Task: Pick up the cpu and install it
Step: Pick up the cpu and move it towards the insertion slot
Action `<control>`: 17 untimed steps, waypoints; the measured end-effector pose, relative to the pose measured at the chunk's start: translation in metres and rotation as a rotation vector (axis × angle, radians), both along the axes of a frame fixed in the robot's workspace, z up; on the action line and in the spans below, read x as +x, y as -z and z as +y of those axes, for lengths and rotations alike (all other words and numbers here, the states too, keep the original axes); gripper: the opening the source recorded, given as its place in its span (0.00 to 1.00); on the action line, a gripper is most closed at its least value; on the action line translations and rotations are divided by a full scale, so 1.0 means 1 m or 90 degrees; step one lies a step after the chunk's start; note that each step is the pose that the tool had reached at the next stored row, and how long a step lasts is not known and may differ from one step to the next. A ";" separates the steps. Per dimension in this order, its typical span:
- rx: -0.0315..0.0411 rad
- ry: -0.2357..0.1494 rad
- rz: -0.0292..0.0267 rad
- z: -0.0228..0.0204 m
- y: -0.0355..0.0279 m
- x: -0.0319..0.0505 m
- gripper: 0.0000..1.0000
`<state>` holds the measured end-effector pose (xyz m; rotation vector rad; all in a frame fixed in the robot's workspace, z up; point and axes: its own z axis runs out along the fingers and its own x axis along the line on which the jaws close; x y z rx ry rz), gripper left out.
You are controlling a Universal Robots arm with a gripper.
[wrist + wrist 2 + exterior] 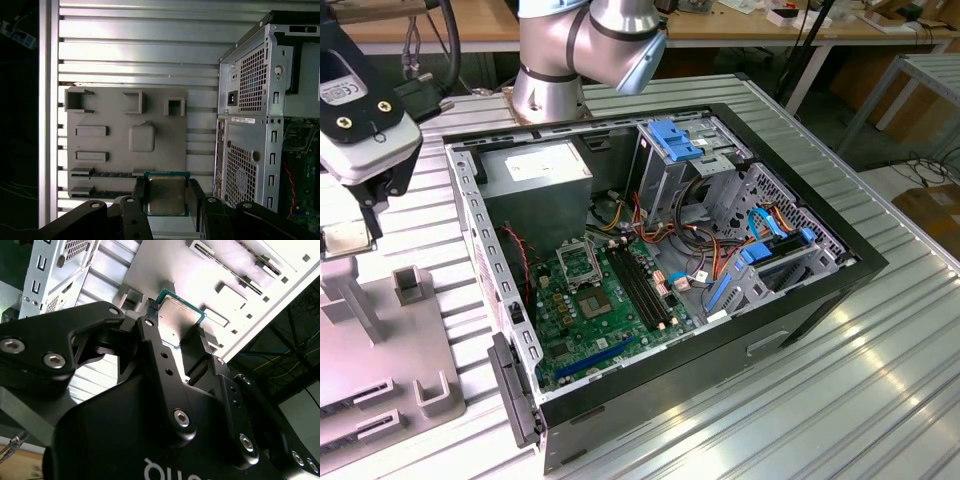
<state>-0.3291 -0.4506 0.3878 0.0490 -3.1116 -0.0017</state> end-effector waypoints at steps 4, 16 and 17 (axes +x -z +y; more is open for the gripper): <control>0.0000 0.000 0.0000 0.0000 0.0000 0.0047 0.44; 0.0000 0.000 0.0000 0.0000 0.0000 0.0187 0.44; 0.0001 0.000 -0.0001 0.0000 0.0001 0.0199 0.44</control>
